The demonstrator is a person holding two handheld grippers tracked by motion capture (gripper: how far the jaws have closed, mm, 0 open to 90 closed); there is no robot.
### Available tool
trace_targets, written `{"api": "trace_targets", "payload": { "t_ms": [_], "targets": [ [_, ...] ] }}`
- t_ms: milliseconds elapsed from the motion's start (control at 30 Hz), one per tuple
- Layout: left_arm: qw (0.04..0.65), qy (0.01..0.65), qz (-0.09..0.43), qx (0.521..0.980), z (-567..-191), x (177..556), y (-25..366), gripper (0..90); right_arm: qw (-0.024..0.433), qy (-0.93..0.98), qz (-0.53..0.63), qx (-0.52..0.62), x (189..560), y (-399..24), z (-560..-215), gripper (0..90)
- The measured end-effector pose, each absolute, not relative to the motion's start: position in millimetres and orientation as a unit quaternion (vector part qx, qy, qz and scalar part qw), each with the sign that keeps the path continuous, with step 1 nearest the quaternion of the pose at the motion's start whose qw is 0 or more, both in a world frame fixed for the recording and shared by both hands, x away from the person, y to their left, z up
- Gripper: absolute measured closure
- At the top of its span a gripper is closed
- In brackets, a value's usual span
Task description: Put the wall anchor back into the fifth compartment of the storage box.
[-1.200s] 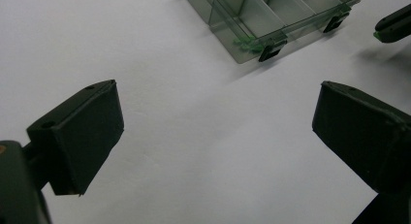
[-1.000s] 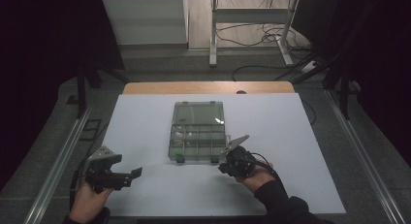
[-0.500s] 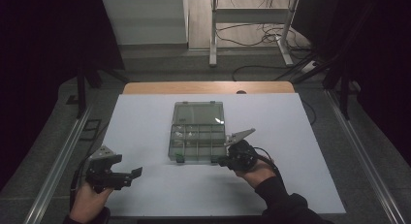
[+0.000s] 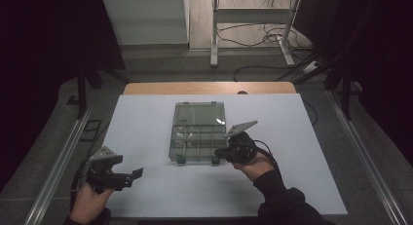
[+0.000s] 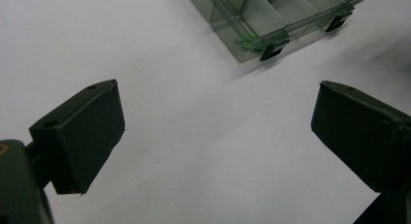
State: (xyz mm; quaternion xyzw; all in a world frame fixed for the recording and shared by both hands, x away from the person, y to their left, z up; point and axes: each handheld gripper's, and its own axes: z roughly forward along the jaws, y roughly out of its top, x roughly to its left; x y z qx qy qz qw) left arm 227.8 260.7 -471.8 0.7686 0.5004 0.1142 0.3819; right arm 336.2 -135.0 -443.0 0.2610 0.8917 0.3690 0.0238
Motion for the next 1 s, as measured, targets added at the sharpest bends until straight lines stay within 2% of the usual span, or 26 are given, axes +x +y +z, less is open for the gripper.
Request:
{"api": "trace_targets", "payload": {
  "t_ms": [1000],
  "targets": [
    [0.383, 0.499, 0.115, 0.769, -471.9, 227.9, 260.9, 5.8, 0.031, 0.886, 0.393, 0.243, 365.2, -69.7, -437.2, 84.1]
  ]
}}
